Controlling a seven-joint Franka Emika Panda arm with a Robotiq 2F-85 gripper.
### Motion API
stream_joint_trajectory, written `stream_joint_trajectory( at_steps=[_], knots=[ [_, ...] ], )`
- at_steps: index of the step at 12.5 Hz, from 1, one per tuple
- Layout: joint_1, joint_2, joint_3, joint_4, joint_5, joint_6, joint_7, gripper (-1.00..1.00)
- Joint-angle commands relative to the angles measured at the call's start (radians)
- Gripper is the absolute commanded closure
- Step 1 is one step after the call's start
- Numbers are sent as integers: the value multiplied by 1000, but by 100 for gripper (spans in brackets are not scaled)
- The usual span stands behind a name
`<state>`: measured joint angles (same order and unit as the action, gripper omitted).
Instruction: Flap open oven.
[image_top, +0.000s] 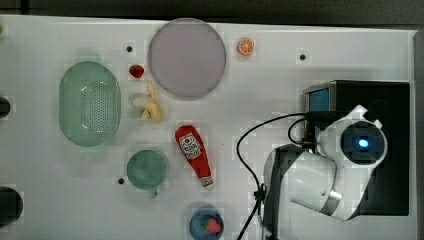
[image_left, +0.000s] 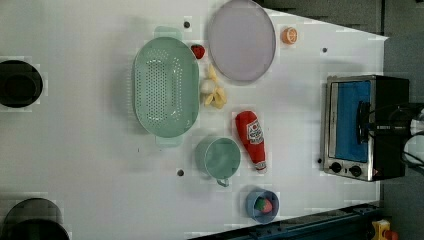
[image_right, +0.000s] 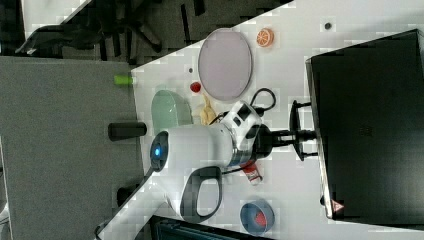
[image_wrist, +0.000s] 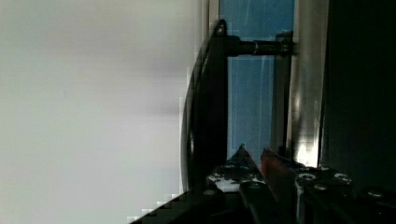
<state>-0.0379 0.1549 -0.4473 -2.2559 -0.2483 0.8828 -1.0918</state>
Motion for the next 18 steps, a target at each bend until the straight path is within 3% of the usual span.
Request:
stream_joint_trajectory(
  at_steps=[1,8,15,18],
  knots=[
    [46,-4,46,-7,-99,-14,233,65],
    [97,50,151,-42,-324,-31,479,65],
    [191,226,225,-31,-624,-49,1005,65],
    [236,304,229,-11,-670,-56,1153,65]
  ],
)
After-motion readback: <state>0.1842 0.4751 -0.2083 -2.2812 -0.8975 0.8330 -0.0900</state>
